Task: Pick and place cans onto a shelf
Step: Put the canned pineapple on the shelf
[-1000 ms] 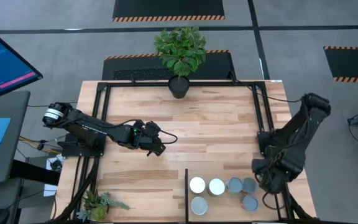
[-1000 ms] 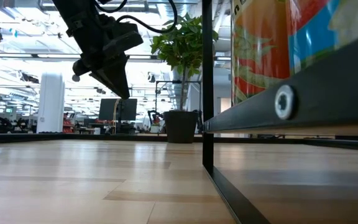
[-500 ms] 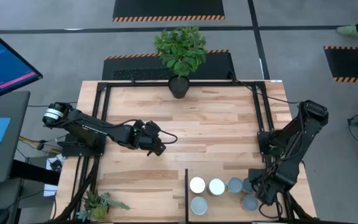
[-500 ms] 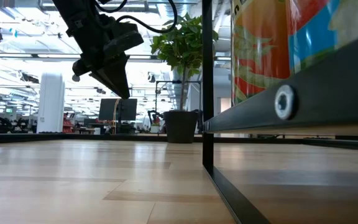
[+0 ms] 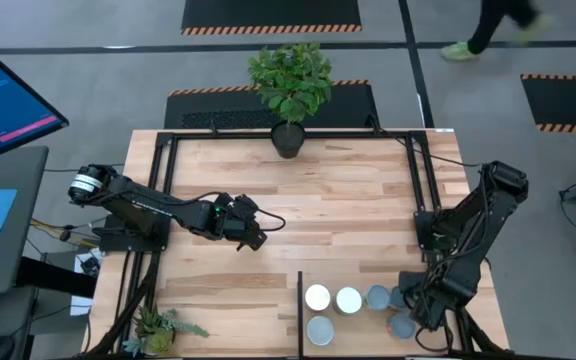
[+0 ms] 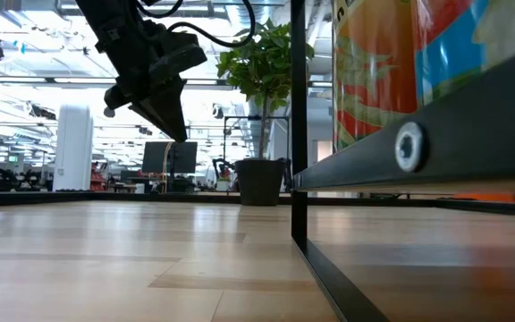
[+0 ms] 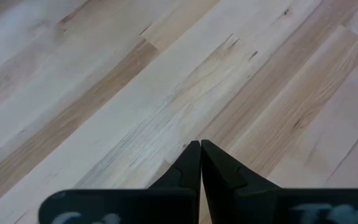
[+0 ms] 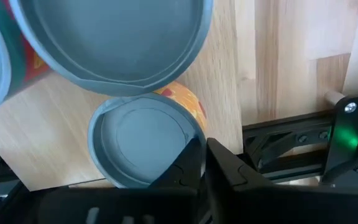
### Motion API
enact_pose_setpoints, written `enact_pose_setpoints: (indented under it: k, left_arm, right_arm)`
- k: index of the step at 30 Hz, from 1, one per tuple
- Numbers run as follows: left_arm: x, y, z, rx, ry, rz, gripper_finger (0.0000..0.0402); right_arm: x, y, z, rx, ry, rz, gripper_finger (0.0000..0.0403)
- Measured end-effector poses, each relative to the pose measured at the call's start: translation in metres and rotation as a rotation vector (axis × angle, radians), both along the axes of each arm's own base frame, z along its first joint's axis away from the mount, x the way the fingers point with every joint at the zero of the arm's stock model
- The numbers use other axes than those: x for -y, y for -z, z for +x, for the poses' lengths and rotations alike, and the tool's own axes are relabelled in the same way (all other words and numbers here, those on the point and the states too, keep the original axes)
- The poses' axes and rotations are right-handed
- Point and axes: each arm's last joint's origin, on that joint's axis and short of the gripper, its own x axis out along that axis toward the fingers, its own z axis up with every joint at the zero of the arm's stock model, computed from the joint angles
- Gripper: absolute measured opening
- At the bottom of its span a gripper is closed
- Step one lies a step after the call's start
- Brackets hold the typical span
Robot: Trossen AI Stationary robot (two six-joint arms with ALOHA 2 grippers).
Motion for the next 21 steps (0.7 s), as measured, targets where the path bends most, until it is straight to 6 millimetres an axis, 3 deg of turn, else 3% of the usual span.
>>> enact_pose_setpoints:
  k: [21]
  left_arm:
    - [0.0,0.0,0.0,0.0,0.0,0.001,0.0]
  right_arm:
    - [0.0011,-0.0001,-0.0007,-0.007,0.087,-0.025,0.0074]
